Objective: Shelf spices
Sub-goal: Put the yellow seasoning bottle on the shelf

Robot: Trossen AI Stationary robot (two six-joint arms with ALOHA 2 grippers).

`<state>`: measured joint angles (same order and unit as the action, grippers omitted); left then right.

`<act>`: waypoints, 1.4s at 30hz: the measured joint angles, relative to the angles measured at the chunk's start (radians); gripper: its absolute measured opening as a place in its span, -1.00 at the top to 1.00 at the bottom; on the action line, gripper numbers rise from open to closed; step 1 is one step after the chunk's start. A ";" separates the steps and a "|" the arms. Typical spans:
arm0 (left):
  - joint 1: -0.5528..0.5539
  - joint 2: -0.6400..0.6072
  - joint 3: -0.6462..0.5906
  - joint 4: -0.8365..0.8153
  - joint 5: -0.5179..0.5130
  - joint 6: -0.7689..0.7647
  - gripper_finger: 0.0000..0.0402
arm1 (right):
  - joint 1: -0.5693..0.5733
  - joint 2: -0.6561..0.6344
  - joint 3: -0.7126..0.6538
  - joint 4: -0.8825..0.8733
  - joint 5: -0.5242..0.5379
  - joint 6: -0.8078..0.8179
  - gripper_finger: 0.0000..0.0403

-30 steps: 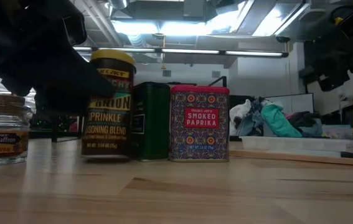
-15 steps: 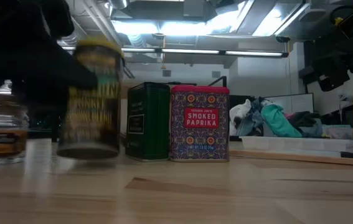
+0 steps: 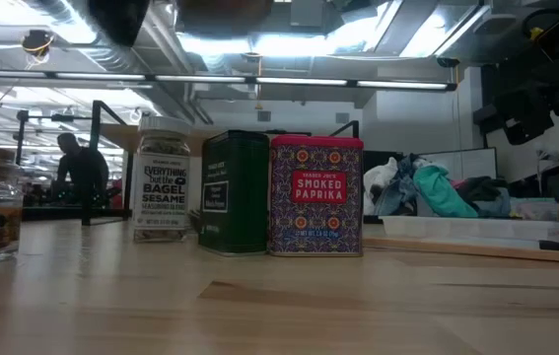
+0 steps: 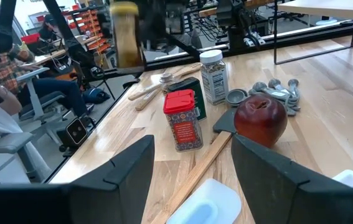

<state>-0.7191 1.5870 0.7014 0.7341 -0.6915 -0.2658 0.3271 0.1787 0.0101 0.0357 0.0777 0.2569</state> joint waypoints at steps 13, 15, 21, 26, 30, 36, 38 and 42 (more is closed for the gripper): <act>0.377 -0.281 0.003 -0.309 0.349 0.099 0.20 | 0.000 0.000 0.000 0.000 0.000 0.000 -0.10; 0.467 -0.294 0.003 -0.310 0.443 0.099 0.20 | 0.000 0.000 0.000 -0.001 0.000 0.000 -0.10; 0.722 -0.306 0.022 -0.345 0.665 0.096 0.20 | 0.000 0.000 0.000 0.000 0.000 0.000 -0.10; 0.895 -0.306 0.115 -0.503 0.748 0.123 0.20 | 0.000 0.000 0.000 0.000 0.000 0.000 -0.10; 0.995 -0.300 0.205 -0.577 0.826 0.196 0.20 | 0.000 0.000 0.000 0.000 0.000 0.000 -0.10; 1.106 -0.260 0.320 -0.639 0.900 0.239 0.20 | 0.000 0.000 0.000 0.000 0.000 0.000 -0.10; 1.139 -0.235 0.352 -0.660 0.920 0.256 0.20 | 0.000 0.000 0.000 0.000 0.000 0.000 -0.10; 1.195 -0.154 0.407 -0.704 0.962 0.314 0.20 | 0.000 0.000 0.000 0.000 0.000 0.000 -0.10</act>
<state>0.4760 1.4328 1.1089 0.0296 0.2707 0.0486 0.3269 0.1787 0.0101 0.0355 0.0776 0.2569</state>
